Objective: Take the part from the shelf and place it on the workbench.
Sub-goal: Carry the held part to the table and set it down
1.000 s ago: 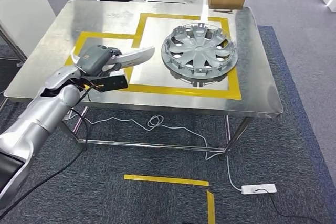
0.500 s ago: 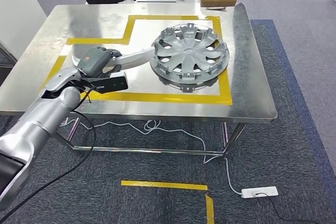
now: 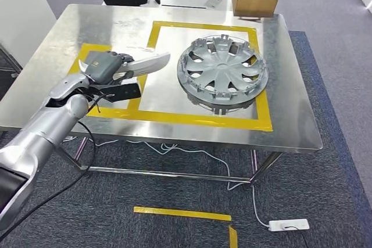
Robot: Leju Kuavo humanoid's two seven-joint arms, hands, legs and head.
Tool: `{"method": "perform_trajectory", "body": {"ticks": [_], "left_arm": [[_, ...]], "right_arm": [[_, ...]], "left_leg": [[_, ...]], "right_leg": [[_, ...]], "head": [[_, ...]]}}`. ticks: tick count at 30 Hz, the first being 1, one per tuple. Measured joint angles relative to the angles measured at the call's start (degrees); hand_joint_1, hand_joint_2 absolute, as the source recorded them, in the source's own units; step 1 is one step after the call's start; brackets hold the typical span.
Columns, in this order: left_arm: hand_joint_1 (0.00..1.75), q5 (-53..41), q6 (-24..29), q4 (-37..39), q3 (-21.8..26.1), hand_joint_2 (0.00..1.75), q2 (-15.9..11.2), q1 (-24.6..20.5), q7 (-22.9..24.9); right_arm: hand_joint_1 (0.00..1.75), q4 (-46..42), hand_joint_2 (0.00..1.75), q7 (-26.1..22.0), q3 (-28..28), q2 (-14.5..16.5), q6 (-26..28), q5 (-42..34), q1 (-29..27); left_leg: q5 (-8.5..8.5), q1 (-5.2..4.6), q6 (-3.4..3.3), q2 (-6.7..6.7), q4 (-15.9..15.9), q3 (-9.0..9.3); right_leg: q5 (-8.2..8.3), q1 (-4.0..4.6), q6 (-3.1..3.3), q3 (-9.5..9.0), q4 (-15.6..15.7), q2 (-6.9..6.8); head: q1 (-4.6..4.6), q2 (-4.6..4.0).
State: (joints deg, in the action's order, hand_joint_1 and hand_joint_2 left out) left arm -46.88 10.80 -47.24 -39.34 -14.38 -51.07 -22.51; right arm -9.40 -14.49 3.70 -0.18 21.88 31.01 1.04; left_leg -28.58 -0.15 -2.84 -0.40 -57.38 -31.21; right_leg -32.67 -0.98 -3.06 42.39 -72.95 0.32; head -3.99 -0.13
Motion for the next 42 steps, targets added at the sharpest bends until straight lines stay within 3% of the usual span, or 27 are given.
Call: {"method": "perform_trajectory", "body": {"ticks": [1, 2, 4, 6, 9, 11, 14, 16, 17, 20, 22, 24, 27, 30, 33, 38, 42], "left_arm": [[1.75, 0.0, 0.0, 0.0, 0.0, 1.75, 0.1, 0.2, 0.0], [1.75, 0.0, 0.0, 0.0, 0.0, 1.75, 0.1, 0.3, 0.0], [1.75, 0.0, 0.0, 0.1, 0.0, 1.75, 0.2, 0.4, 0.0], [1.75, 0.0, 0.2, 0.1, 0.0, 1.75, 0.2, 0.4, -0.1], [1.75, 0.0, 0.7, 0.2, 0.0, 1.75, 0.2, 0.7, -0.2], [1.75, 0.0, 1.0, 0.2, 0.0, 1.75, 0.3, 0.8, -0.3], [1.75, 0.0, 1.4, 0.3, 0.0, 1.75, 0.2, 1.3, -0.3], [1.75, -0.1, 1.5, 0.5, -0.1, 1.75, 0.1, 2.0, -0.4], [1.75, -0.1, 1.5, 0.5, -0.1, 1.75, 0.1, 2.2, -0.4], [1.75, -0.1, 1.5, 0.6, 0.0, 1.75, 0.0, 1.8, -0.4], [1.75, -0.1, 1.5, 0.6, 0.0, 1.75, -0.1, 1.5, -0.5], [1.75, -0.2, 1.5, 0.7, 0.0, 1.75, -0.1, 1.3, -0.6], [1.75, -0.2, 1.7, 0.9, 0.1, 1.75, 0.0, 1.1, -0.8], [1.75, -0.1, 2.0, 1.0, 0.4, 1.75, 0.0, 1.0, -0.9], [1.75, -0.1, 2.3, 1.3, 0.7, 1.75, -0.1, 1.0, -0.9], [1.75, -0.1, 2.5, 1.5, 1.0, 1.75, -0.3, 1.0, -0.9], [1.75, -0.1, 3.1, 2.2, 1.2, 1.75, -0.7, 1.0, -0.9]], "right_arm": [[0.00, 0.0, 1.75, 0.0, 0.0, 0.0, 0.0, 0.0, -0.1], [0.00, 0.0, 1.75, 0.0, 0.0, 0.0, 0.0, 0.0, -0.1], [0.00, 0.0, 1.75, 0.1, 0.0, 0.0, 0.0, 0.0, -0.2], [0.00, 0.0, 1.75, 0.1, 0.0, 0.0, 0.0, 0.0, -0.2], [0.00, 0.0, 1.75, 0.2, 0.0, 0.0, 0.0, 0.2, -0.3], [0.00, 0.0, 1.75, 0.3, -0.1, 0.0, 0.0, 0.3, -0.3], [0.00, 0.0, 1.75, 0.2, -0.1, 0.0, 0.0, 0.4, -0.3], [0.00, 0.0, 1.75, 0.2, -0.2, 0.0, 0.0, 0.4, -0.3], [0.00, 0.0, 1.75, 0.3, -0.2, 0.0, 0.0, 0.4, -0.3], [0.00, 0.0, 1.75, 0.3, -0.3, 0.0, 0.0, 0.5, -0.2], [0.00, 0.0, 1.75, 0.3, -0.4, 0.0, 0.0, 0.5, -0.1], [0.00, 0.0, 1.75, 0.3, -0.4, 0.0, 0.1, 0.6, -0.1], [0.00, 0.0, 1.75, 0.3, -0.4, 0.0, 0.1, 0.6, 0.0], [0.00, 0.0, 1.75, 0.3, -0.4, 0.0, 0.1, 0.6, 0.0], [0.00, 0.0, 1.75, 0.3, -0.4, 0.0, 0.1, 0.7, 0.1], [0.00, 0.0, 1.75, 0.3, -0.4, 0.0, 0.1, 0.8, 0.1], [0.00, 0.0, 1.75, 0.4, -0.4, 0.0, 0.1, 0.9, 0.1]], "left_leg": [[-0.41, -0.09, -0.03, -0.08, 0.0, 0.49], [-0.88, -0.17, 0.00, -0.15, 0.0, 1.13], [-2.02, -0.25, 0.19, -0.17, 0.1, 2.66], [-2.82, -0.23, 0.57, -0.09, 0.2, 3.43], [-3.24, -0.24, 1.35, -0.08, 0.2, 3.66], [-3.44, -0.22, 1.78, -0.02, -2.1, 2.70], [-6.53, 0.08, 2.45, 0.04, -12.1, -3.06], [-8.09, 0.47, 2.94, 0.05, -15.8, -6.27], [-6.99, 0.68, 3.19, 0.07, -14.9, -6.85], [1.36, 1.09, 3.67, 0.17, -5.4, -5.52], [3.52, 0.85, 3.34, 0.22, -1.4, -4.77], [3.74, 0.69, 2.90, 0.19, -0.8, -4.69], [4.09, 0.60, 2.78, 0.09, -0.6, -4.82], [3.94, 0.49, 2.45, 0.07, -0.6, -4.82], [3.91, 0.34, 2.20, 0.06, -0.6, -4.82], [3.93, 0.22, 1.90, 0.09, -0.7, -4.82], [3.99, 0.24, 1.86, 0.12, -0.7, -4.79]], "right_leg": [[0.73, 0.02, -0.02, 1.15, -0.7, 0.00], [2.65, 0.07, 0.08, 1.20, 0.9, 0.00], [7.99, 0.31, 0.70, -0.87, 7.9, -0.02], [9.93, 0.78, 1.38, -2.87, 13.0, -0.07], [8.60, 1.06, 2.19, -4.46, 14.7, -0.32], [8.30, 0.79, 2.66, -5.43, 15.4, -0.34], [7.62, 0.36, 3.00, -7.14, 16.1, -0.20], [6.81, 0.21, 3.03, -8.21, 16.1, -0.07], [6.44, 0.16, 2.99, -8.72, 16.0, -0.02], [5.49, 0.02, 2.48, -9.99, 15.9, 0.05], [5.10, 0.01, 1.81, -10.01, 15.9, 0.10], [4.94, 0.10, 1.59, -9.72, 15.8, 0.07], [5.05, 0.09, 2.42, -9.83, 16.0, -0.08], [5.07, 0.03, 2.41, -10.13, 16.5, -0.15], [5.21, -0.08, 2.03, -10.24, 16.8, -0.20], [5.30, -0.24, 0.68, -10.29, 17.0, -0.19], [5.34, -0.23, 0.49, -10.22, 16.9, -0.16]], "head": [[0.02, 0.00], [0.01, 0.00], [-0.01, 0.00], [0.03, 0.00], [0.07, 0.00], [-0.06, 0.00], [-0.21, 0.00], [-0.20, 0.00], [-0.20, 0.00], [-0.15, 0.00], [-0.20, 0.00], [-0.25, 0.00], [-0.19, 0.01], [-0.18, 0.00], [-0.19, 0.00], [-0.21, 0.00], [-0.23, 0.00]]}}
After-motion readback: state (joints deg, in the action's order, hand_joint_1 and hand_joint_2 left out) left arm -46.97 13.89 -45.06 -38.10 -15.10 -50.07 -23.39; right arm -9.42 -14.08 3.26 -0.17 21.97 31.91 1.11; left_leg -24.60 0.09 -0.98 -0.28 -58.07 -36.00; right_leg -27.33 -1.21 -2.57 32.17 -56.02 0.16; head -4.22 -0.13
